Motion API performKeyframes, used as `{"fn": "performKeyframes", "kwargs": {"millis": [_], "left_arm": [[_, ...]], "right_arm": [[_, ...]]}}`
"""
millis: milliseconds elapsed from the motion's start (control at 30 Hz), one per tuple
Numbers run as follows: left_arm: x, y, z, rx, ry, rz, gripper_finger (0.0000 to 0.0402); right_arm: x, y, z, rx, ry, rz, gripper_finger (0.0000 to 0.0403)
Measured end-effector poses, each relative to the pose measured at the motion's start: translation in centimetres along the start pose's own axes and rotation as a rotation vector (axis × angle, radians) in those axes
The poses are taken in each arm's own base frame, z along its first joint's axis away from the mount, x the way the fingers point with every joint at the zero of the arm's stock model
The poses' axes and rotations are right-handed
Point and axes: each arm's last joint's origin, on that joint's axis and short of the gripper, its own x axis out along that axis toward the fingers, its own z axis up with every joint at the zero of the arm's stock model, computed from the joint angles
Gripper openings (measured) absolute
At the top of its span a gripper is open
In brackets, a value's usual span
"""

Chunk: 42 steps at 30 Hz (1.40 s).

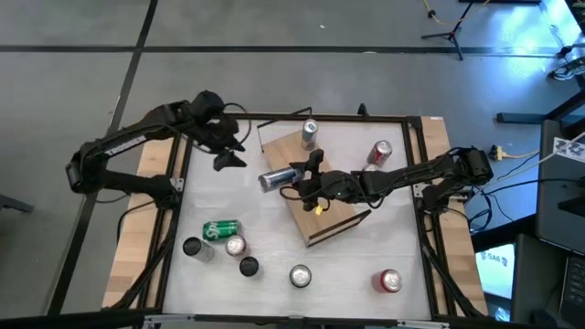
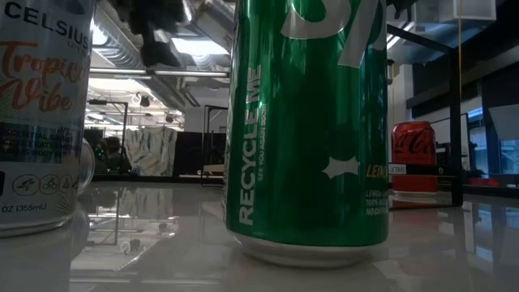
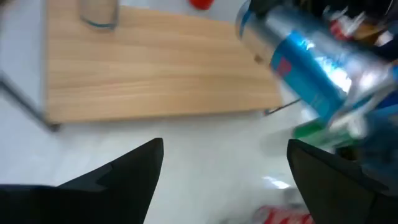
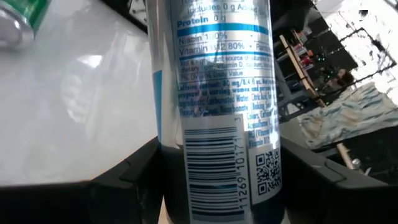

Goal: Place canned beverage on shelf
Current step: Put the blue soda can on the shelf aligned with the other blue soda can

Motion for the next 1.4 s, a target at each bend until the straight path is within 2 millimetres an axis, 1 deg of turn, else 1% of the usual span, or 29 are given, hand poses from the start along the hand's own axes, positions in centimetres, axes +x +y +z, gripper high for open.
{"fn": "performKeyframes", "kwargs": {"millis": [133,267,467,667,967,1233,1400], "left_arm": [[-1.4,-0.7,-1.1,0.054,0.015,0.064,0.0333],[-1.9,-1.8,-1.4,0.093,0.003,0.039,0.0333],[-1.3,-3.4,-1.5,0.165,0.011,-0.02,0.0333],[-0.5,-5.0,-0.8,0.264,-0.068,-0.088,0.0333],[-0.3,-7.2,0.2,0.385,-0.202,-0.17,0.0333],[-0.5,-8.4,1.5,0.44,-0.381,-0.068,0.0333],[-0.6,-9.3,2.0,0.48,-0.455,-0.102,0.0333]], "right_arm": [[0.1,-0.3,0.3,0.073,-0.049,0.004,0.024],[0.5,-1.0,0.1,0.205,-0.106,0.055,0.024],[1.3,-2.4,-0.4,0.443,-0.175,0.125,0.024],[1.5,-3.4,-0.1,0.598,-0.293,0.222,0.024],[1.1,-3.7,0.8,0.71,-0.435,0.36,0.024],[0.7,-4.0,1.5,0.771,-0.533,0.453,0.024],[0.6,-4.4,1.8,0.776,-0.588,0.438,0.024]]}}
